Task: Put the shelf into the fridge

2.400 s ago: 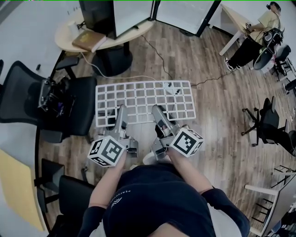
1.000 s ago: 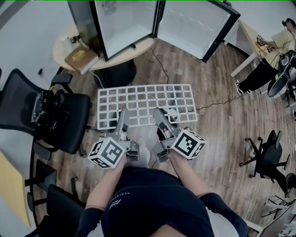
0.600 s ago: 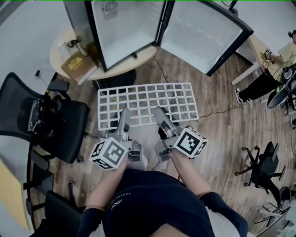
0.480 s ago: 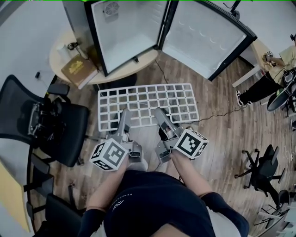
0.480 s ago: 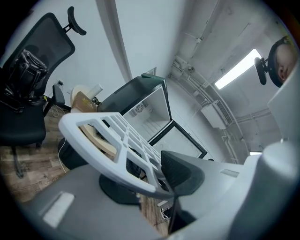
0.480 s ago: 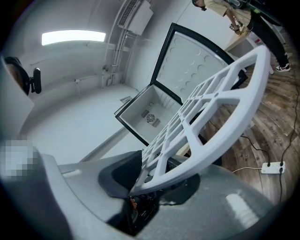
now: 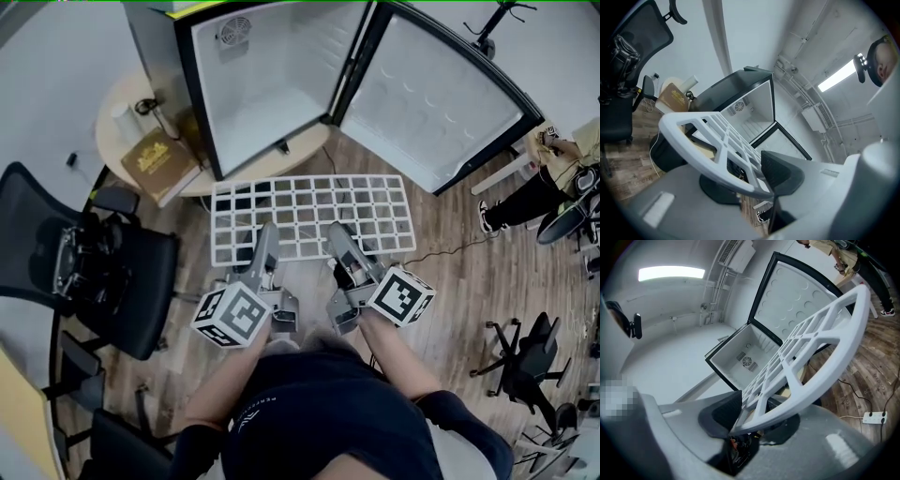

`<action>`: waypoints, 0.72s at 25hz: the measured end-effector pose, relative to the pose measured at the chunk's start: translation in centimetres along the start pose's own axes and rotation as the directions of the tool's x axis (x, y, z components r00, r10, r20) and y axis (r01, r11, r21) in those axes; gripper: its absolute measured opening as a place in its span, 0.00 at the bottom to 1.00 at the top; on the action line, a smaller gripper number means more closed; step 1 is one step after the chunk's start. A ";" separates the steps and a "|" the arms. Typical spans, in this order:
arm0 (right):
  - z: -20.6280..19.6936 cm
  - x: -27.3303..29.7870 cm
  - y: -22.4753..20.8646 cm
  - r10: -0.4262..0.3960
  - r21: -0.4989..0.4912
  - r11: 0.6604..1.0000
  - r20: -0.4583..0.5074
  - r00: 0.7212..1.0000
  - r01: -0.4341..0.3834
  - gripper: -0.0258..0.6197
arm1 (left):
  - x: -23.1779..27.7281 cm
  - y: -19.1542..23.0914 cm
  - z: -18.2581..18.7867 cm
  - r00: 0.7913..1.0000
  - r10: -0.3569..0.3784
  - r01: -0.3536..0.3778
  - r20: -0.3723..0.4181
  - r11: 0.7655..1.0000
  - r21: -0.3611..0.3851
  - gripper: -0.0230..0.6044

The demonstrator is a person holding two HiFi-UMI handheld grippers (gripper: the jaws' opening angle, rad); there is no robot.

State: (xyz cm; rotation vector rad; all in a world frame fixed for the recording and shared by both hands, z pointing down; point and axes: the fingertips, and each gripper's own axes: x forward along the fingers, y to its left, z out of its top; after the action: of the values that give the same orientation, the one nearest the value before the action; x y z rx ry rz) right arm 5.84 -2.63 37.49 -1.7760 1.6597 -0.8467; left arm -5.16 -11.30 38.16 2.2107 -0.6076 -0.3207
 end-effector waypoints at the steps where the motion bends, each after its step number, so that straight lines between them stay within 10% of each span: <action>1: 0.4 0.3 -0.1 0.000 0.005 1.000 -0.004 1.000 0.000 0.21 | 0.5 -0.1 0.1 1.000 -0.001 0.001 -0.002 1.000 -0.004 0.26; 18: 7.1 6.5 -2.5 0.171 0.013 0.985 -0.112 0.979 -0.170 0.21 | 6.9 -1.9 1.2 0.989 0.053 -0.060 0.138 0.997 0.042 0.27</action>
State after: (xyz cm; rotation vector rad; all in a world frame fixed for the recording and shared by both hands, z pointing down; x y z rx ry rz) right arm 13.13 -9.02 35.30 -1.5819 1.8518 -0.8843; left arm 0.83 -14.61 35.73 2.2237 -0.7574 -0.4356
